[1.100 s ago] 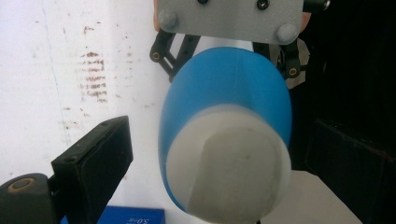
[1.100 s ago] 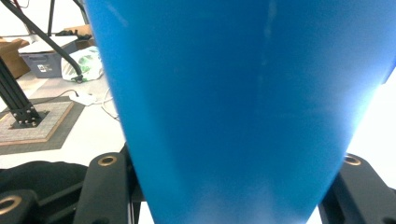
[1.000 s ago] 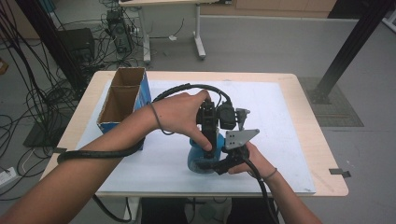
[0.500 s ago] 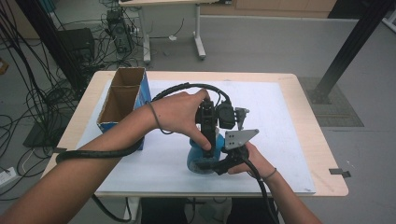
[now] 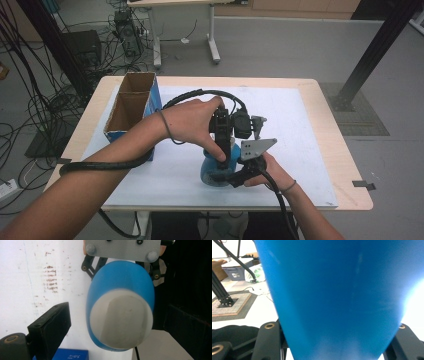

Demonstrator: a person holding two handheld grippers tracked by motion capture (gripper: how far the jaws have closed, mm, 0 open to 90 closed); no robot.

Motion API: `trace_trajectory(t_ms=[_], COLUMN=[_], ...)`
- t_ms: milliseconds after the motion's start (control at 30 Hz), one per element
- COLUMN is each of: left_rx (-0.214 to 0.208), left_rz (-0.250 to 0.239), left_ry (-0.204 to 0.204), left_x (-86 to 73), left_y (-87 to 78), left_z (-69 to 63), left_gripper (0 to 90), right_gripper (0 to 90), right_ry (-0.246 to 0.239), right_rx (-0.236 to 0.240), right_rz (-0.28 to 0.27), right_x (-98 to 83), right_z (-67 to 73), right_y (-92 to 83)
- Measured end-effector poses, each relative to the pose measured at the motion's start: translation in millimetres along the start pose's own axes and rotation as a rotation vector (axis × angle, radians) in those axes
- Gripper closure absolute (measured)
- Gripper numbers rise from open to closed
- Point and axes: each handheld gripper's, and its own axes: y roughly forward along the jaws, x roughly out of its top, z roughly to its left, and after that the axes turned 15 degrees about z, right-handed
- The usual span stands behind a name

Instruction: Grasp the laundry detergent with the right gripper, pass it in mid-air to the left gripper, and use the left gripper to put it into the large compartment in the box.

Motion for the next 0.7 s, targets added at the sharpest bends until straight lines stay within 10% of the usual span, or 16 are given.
trace_trajectory(t_ms=[700], left_rx=[0.000], left_rz=[0.023], left_ry=[0.014], left_x=[9.0], left_y=[6.2], left_z=[-3.9], left_gripper=[8.3], right_gripper=[41.8], right_ry=[-0.030], right_rx=[-0.001], right_rz=[0.012], right_x=[10.3], right_z=[-0.4], right_y=[-1.8])
